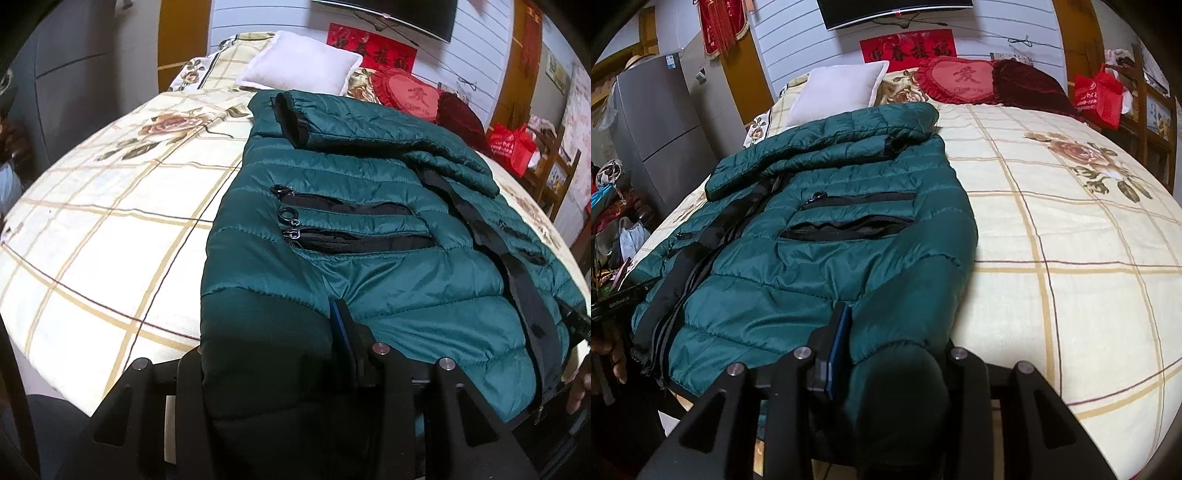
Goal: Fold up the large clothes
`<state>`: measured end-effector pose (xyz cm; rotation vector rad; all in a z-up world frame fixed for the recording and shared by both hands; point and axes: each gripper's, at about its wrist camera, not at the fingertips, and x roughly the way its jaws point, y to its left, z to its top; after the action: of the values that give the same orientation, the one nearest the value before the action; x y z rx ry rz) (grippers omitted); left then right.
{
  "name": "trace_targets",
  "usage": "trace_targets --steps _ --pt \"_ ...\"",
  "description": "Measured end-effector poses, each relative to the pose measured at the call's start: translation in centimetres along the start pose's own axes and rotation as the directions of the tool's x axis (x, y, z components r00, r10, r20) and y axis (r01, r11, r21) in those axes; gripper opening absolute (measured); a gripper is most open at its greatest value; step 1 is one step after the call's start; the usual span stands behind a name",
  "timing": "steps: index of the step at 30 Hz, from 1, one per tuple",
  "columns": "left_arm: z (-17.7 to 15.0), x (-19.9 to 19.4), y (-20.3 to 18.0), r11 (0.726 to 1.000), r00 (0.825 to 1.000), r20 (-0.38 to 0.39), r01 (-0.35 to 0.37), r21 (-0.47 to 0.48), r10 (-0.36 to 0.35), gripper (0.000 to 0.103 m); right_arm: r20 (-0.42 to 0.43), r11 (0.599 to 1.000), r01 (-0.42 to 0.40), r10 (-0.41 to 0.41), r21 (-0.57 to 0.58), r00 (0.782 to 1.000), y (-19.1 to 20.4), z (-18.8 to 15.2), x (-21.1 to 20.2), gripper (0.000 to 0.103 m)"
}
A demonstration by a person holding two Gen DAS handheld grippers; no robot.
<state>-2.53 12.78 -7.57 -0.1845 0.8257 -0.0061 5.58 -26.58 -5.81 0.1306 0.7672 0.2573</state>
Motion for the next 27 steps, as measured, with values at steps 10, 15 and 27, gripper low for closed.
trace_targets --steps 10,15,27 --pt "0.06 0.12 0.14 1.0 1.0 -0.012 0.011 -0.005 -0.011 0.028 -0.001 1.0 0.011 -0.011 -0.019 1.0 0.18 -0.05 -0.04 0.036" --pt "0.07 0.12 0.08 1.0 1.0 -0.01 0.007 -0.001 -0.007 0.028 -0.007 1.0 0.011 -0.011 -0.02 1.0 0.15 -0.03 -0.03 0.036" --pt "0.06 0.29 -0.02 1.0 1.0 -0.012 -0.001 0.01 0.002 0.028 -0.003 0.999 0.026 -0.026 -0.037 1.0 0.26 -0.13 -0.11 0.037"
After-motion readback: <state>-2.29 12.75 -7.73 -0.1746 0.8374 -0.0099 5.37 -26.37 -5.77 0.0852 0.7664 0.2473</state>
